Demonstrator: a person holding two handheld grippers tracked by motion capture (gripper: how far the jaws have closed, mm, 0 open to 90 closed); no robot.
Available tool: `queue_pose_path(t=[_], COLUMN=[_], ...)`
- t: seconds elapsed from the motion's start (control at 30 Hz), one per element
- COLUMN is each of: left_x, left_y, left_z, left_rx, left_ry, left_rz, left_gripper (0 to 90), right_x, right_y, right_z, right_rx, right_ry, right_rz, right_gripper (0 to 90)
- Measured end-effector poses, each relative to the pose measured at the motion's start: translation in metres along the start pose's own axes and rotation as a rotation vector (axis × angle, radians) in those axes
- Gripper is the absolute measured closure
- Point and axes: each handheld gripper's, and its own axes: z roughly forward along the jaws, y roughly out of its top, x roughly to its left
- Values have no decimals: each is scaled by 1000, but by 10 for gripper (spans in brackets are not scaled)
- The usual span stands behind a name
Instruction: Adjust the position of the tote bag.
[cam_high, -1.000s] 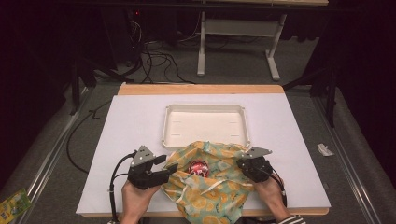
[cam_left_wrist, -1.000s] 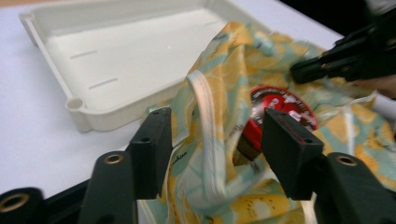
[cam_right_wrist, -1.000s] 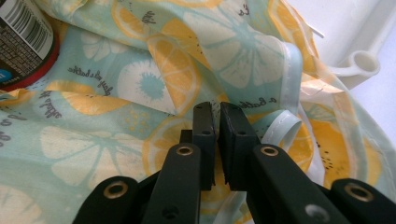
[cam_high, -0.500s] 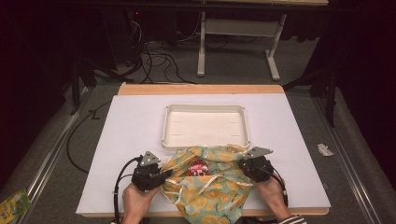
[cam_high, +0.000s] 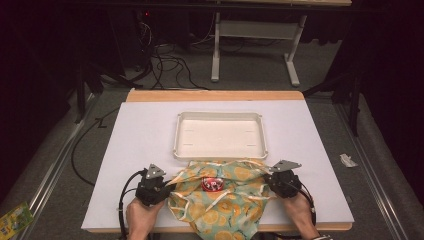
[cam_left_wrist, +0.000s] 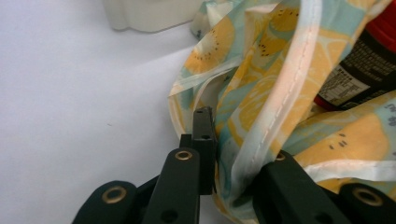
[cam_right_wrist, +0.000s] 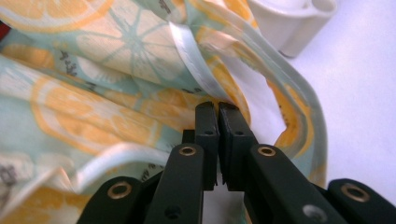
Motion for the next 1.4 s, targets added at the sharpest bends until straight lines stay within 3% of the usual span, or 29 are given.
queue_pose_path(t=[0.23,0.27,0.3,0.37,0.43,0.53,0.67,1.0,1.2,1.4], left_x=[13,15,18,24,21,19,18,7,3,2], left_y=[6,7,7,6,7,8,8,11,17,22], left_z=[7,8,9,6,2,1,1,-22,-27,-20], left_rx=[-6,1,-1,-31,-51,-60,-62,-144,-175,-184], left_ry=[37,82,94,40,16,0,-16,-18,2,-13], left_rz=[-10,3,5,-31,-27,-18,-9,21,39,39], left_gripper=[789,798,806,793,782,751,660,490,466,553], right_x=[-5,-6,-8,-12,-10,-9,-6,3,9,14], right_y=[-7,-8,-10,-12,-11,-9,-5,14,26,34], right_z=[-4,-4,-4,-5,-6,-6,-13,-41,-35,-20], right_rx=[-2,3,6,-1,9,12,-35,-160,-164,-133], right_ry=[-7,-23,-31,-13,-27,-11,6,41,48,61], right_rz=[33,32,36,51,37,36,20,-24,-52,-83], right_gripper=[900,900,900,900,900,900,867,776,656,533])
